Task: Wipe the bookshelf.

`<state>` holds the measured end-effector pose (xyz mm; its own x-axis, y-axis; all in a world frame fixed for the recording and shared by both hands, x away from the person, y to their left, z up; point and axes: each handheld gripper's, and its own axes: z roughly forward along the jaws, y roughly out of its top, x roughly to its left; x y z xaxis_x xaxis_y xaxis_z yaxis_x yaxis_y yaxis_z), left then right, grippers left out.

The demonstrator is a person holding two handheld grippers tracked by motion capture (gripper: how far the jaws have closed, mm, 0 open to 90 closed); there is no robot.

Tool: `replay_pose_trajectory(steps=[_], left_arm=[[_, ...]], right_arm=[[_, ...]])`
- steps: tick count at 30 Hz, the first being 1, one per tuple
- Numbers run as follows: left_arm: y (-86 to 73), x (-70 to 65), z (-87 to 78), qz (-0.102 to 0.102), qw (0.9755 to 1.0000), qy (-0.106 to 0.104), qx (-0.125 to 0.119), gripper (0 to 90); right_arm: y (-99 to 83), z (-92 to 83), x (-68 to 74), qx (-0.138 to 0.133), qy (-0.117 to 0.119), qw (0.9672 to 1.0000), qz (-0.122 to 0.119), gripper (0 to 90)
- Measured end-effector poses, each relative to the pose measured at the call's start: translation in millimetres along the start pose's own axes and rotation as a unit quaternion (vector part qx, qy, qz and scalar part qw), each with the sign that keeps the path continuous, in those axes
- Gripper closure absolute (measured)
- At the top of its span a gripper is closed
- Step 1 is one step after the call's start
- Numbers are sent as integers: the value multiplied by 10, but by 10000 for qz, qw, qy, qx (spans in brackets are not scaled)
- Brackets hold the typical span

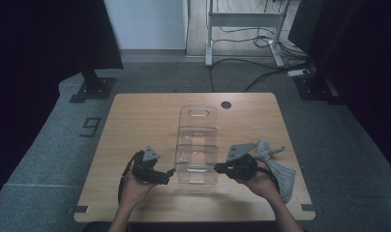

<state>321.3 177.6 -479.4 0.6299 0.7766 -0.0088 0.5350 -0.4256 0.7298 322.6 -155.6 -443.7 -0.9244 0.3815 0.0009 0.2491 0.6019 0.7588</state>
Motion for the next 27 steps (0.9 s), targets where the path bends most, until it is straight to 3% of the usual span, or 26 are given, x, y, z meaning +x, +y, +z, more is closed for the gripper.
replay_pose_trajectory(steps=[8, 20, 24, 26, 27], left_arm=[[-31, 74, -103, -109, 9999, 36, -33, 0], [7, -9, -175, 22, 9999, -67, -147, 7], [8, -11, -183, 36, 9999, -57, -149, 9], [7, -12, -181, 42, 9999, -39, -133, 10], [7, -12, -181, 42, 9999, -39, -133, 10]], right_arm=[[97, 106, 65, 21, 3, 10000, -15, 859], [269, 319, 256, -10, 50, 9997, -245, 849], [320, 391, 327, -2, 142, 9993, -352, 713], [328, 363, 331, -14, 87, 9995, -293, 624], [328, 363, 331, -14, 87, 9995, -293, 624]])
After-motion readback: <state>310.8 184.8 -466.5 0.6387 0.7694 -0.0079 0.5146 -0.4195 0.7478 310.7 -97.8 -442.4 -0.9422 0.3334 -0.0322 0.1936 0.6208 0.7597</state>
